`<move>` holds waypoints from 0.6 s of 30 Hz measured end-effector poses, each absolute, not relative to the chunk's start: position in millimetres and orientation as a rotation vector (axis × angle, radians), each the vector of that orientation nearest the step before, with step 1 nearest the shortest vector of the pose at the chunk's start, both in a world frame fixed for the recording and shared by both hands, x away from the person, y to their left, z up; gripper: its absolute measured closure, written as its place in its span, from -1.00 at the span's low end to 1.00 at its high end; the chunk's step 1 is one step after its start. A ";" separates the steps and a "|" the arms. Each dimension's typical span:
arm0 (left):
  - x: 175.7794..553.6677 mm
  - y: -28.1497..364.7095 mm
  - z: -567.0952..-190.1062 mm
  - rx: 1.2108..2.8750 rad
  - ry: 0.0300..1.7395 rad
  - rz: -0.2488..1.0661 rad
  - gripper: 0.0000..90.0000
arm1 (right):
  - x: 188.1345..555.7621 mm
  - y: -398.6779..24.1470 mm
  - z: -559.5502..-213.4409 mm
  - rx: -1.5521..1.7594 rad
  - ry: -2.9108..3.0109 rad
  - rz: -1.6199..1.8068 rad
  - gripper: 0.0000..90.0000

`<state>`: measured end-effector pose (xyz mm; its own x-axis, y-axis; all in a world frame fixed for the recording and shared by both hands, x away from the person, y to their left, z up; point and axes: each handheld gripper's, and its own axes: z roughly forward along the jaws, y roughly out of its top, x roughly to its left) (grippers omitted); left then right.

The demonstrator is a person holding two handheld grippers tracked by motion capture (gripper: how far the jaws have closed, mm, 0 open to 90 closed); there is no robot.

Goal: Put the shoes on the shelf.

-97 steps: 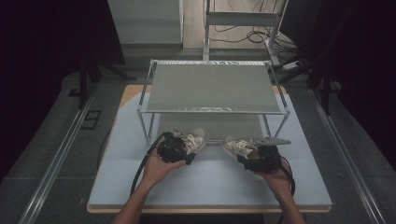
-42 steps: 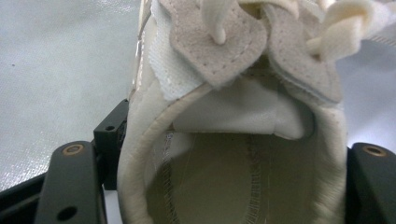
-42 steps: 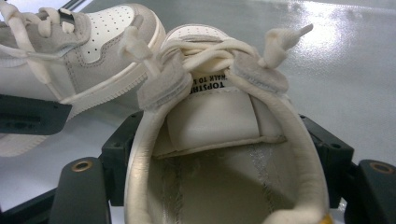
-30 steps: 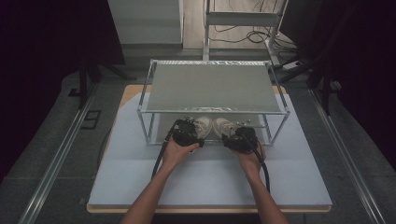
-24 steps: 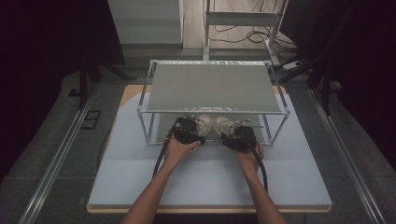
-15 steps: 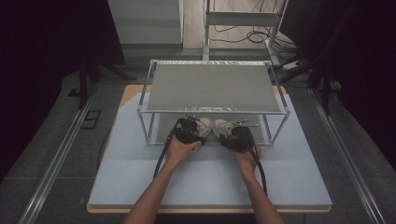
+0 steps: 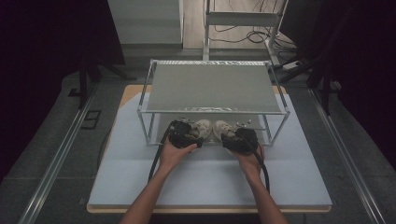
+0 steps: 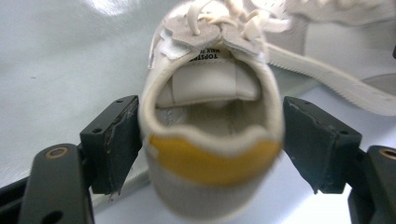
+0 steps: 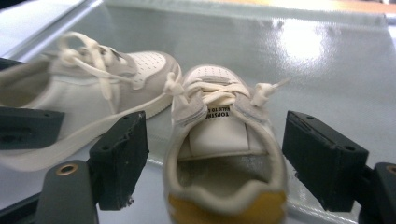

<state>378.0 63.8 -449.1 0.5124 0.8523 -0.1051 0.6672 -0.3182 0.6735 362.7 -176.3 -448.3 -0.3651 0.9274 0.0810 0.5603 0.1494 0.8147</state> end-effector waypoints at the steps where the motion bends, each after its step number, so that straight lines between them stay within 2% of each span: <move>1: 372.3 68.4 -445.5 2.068 1.216 0.358 -0.51 | 360.7 -177.8 -446.6 1.408 1.991 1.103 -0.49; 6: 350.6 80.6 -439.6 2.008 1.214 0.361 -0.47 | 344.5 -190.6 -436.9 1.376 1.983 1.163 -0.40; 9: 339.7 92.2 -439.5 1.992 1.200 0.383 -0.35 | 334.6 -199.6 -432.9 1.356 1.980 1.202 -0.31; 13: 328.8 108.5 -441.6 1.974 1.209 0.415 -0.03 | 324.2 -213.3 -429.6 1.343 1.968 1.239 -0.09; 18: 327.5 127.2 -448.0 1.955 1.236 0.391 0.40 | 317.5 -231.4 -431.9 1.350 1.957 1.263 0.35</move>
<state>327.5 127.2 -448.0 0.4807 0.8656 -0.1403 0.6272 -0.2276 0.7448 317.5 -231.4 -431.9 -0.4229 0.8966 0.1314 0.4892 0.1038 0.8660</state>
